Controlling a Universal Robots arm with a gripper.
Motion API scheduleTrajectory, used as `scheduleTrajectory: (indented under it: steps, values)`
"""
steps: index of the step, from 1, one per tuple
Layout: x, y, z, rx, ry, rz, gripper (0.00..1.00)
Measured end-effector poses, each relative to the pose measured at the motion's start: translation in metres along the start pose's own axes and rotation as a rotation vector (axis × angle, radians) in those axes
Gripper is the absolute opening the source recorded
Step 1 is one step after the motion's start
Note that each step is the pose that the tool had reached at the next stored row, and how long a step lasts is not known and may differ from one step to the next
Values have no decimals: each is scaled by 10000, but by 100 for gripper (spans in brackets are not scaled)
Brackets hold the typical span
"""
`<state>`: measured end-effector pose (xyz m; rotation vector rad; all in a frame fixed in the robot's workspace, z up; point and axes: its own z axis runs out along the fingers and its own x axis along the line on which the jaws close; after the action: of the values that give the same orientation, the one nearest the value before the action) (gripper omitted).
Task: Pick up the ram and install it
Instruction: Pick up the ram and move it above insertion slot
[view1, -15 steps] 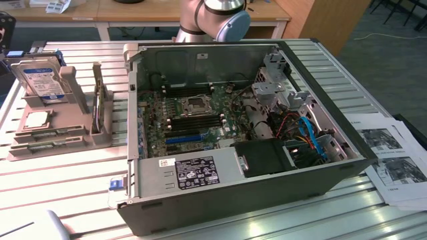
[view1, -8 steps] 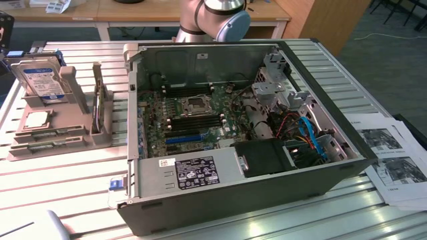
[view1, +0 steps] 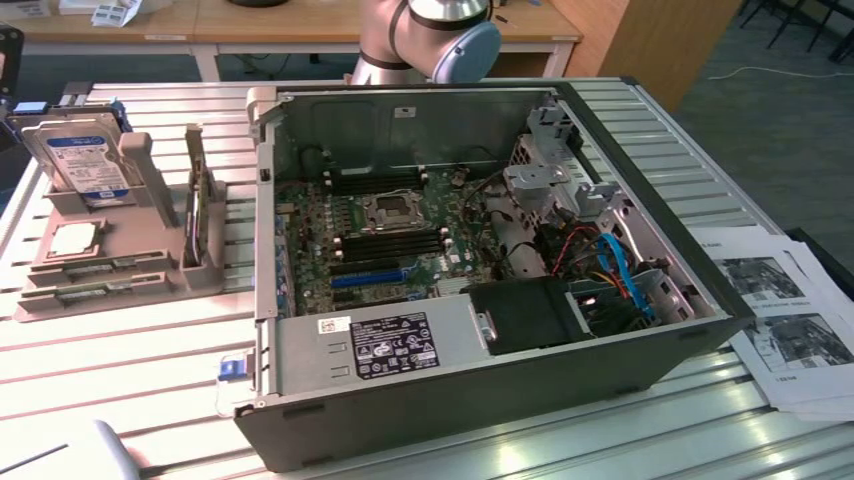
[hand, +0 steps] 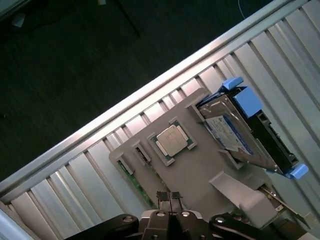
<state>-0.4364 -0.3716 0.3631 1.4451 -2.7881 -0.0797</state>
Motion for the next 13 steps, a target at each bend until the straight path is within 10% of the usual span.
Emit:
scheduleTrajectory:
  steps: [13]
  values:
    - [0,-1,0,-38,75,-1653,10]
